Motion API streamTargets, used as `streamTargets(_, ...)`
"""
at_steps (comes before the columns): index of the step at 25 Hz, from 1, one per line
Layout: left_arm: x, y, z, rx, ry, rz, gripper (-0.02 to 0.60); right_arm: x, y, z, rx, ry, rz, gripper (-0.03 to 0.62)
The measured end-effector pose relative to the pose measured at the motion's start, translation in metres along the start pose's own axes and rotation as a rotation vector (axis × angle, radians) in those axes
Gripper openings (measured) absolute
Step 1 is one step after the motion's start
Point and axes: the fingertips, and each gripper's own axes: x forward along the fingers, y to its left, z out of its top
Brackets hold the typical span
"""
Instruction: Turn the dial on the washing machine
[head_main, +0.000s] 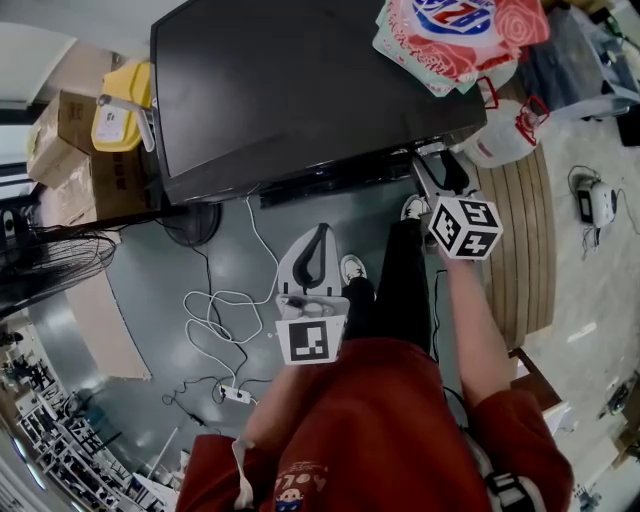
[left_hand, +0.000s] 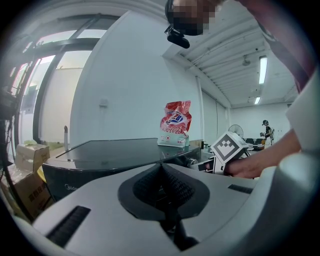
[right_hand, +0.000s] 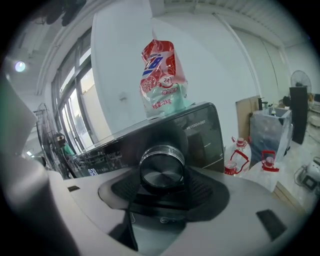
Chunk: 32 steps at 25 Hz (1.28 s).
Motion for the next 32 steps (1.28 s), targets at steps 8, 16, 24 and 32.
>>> streamTargets(8,0.0027,-0.0032,0.0019,0.009,-0.004,-0.007,0.009,0.0000,-0.0010,-0.0011,0.252,-0.045,0.089,0.278)
streamTargets(16,0.0050,-0.0068,0.0030,0.015,-0.004,-0.019,0.009,-0.0011,-0.0032,0.0010,0.481,-0.099,0.155,0.278)
streamTargets(24,0.0041,-0.0061,0.0046,0.019,-0.007,-0.021,0.009,-0.0013,-0.0032,0.0012,0.478,-0.104,0.154,0.279)
streamTargets(32,0.0028,-0.0075,0.0058,0.018,-0.013,-0.024,0.009,-0.0023,-0.0006,0.0011,0.534,-0.118,0.183,0.279)
